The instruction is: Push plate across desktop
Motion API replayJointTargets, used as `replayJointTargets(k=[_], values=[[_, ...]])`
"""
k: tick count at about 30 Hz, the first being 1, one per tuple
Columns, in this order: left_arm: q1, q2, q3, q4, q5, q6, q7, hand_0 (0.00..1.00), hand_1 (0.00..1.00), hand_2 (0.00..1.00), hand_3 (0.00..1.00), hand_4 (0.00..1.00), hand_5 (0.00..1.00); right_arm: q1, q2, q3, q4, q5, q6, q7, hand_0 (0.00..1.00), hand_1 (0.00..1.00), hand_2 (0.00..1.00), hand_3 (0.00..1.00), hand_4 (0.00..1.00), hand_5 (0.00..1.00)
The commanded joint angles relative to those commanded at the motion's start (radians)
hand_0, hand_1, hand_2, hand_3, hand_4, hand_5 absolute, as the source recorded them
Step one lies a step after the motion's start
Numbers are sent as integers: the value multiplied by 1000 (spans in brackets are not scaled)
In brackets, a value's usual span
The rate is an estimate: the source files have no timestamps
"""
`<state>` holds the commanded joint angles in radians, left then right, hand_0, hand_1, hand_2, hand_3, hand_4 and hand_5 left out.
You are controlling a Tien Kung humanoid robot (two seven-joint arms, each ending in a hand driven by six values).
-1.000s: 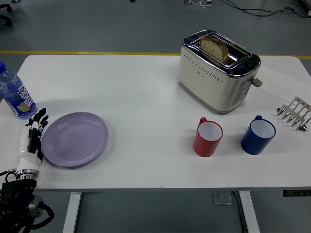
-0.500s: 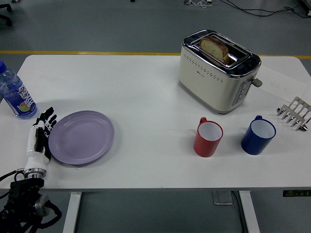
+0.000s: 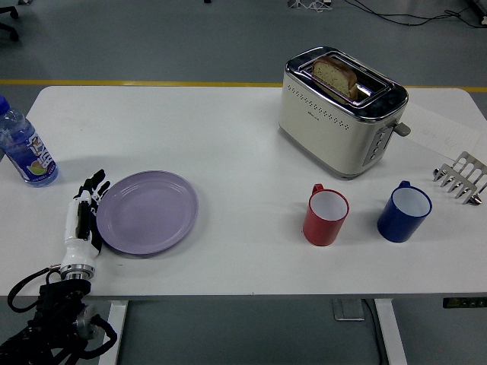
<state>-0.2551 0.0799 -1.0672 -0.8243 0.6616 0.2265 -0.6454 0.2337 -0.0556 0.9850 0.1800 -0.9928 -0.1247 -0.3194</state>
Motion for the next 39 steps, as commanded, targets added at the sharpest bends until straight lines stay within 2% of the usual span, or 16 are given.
replayJointTargets(k=[5, 12, 28, 39], values=[[-21, -18, 46, 1, -48, 31, 0, 874, 890, 926, 826, 487, 998, -1, 1, -1, 0, 1, 1, 0, 529, 499, 599, 550, 249, 197], [-41, -29, 111, 6, -95, 52, 0, 869, 885, 919, 817, 480, 998, -2, 1, -4, 0, 3, 1, 0, 529, 499, 599, 551, 249, 196], [-99, -41, 244, -10, -146, 73, 0, 865, 883, 918, 819, 480, 998, -4, 2, 12, 0, -17, 5, 0, 529, 499, 600, 551, 248, 194], [-143, -50, 364, -37, -167, 72, 0, 861, 880, 914, 817, 478, 998, -8, 1, 7, 0, -14, 7, -1, 530, 499, 599, 551, 250, 198]])
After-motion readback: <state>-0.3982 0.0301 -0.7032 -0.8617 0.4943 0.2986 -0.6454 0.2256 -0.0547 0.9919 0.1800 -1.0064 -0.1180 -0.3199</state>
